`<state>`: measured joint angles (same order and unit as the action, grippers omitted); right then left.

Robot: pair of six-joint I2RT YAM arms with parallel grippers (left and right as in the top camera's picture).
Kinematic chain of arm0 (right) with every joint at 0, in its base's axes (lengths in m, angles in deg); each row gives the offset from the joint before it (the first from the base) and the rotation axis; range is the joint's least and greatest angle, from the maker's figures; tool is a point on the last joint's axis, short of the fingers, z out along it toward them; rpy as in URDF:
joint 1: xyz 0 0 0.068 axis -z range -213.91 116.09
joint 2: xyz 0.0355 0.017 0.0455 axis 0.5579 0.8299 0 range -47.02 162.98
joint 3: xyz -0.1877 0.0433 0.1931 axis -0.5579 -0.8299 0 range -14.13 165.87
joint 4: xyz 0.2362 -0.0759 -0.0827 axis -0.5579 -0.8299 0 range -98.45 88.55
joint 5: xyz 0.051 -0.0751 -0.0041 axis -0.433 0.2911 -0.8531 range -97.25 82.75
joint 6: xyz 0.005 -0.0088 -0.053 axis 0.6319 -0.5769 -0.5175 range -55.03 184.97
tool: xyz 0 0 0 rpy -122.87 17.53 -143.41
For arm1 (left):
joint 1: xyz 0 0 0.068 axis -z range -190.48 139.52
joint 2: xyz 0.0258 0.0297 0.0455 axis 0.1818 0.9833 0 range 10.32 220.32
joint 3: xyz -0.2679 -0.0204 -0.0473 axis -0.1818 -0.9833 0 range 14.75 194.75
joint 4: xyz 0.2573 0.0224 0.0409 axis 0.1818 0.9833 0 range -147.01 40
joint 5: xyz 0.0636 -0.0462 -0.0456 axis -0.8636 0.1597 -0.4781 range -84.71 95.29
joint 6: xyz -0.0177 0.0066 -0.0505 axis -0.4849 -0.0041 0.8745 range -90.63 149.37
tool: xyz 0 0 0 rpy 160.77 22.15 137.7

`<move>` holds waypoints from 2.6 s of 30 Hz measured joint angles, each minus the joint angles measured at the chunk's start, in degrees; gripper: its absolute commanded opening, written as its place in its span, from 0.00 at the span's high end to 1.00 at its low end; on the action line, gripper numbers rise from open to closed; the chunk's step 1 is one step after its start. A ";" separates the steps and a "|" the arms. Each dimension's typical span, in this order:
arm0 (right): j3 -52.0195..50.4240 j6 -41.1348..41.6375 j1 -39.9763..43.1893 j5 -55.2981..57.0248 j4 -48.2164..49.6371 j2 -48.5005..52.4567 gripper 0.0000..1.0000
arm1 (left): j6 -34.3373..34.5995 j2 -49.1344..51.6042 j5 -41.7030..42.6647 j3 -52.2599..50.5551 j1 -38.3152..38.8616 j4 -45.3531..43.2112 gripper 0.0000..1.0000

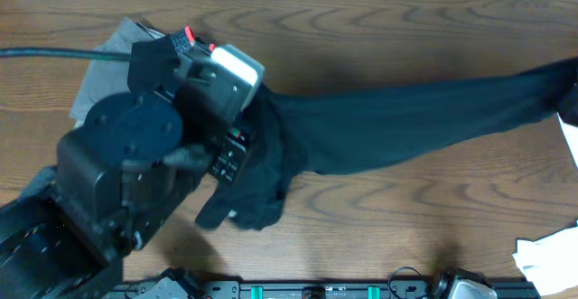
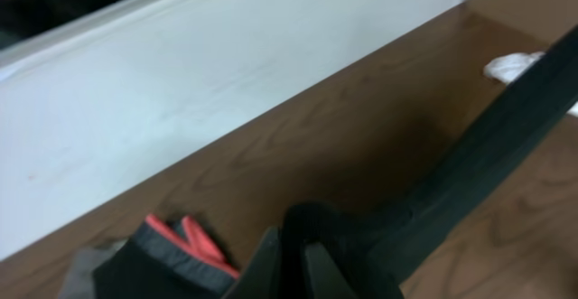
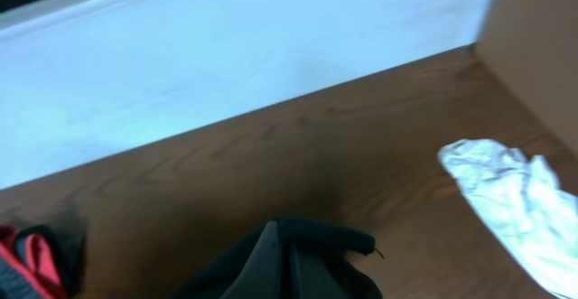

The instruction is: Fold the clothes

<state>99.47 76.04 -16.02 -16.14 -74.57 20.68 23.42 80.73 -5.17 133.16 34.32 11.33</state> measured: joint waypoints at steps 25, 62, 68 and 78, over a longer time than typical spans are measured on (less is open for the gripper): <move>2.78 -0.87 0.00 2.91 -2.97 5.20 0.98 | -0.04 11.06 -7.72 4.98 4.22 11.41 0.94; 2.58 -1.60 2.34 -3.32 34.27 22.95 0.99 | -34.23 31.74 -8.76 12.76 -10.14 -36.20 0.94; 2.89 -5.68 3.19 -3.45 28.52 21.20 0.99 | -36.35 29.33 -8.74 15.98 -9.81 -26.80 0.94; 1.49 -15.93 3.19 -3.32 5.09 21.16 0.89 | -26.58 30.12 -0.28 16.00 -8.90 10.14 0.83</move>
<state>100.96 60.11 -12.83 -19.46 -69.48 41.84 -3.16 110.85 -5.45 149.16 25.42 21.47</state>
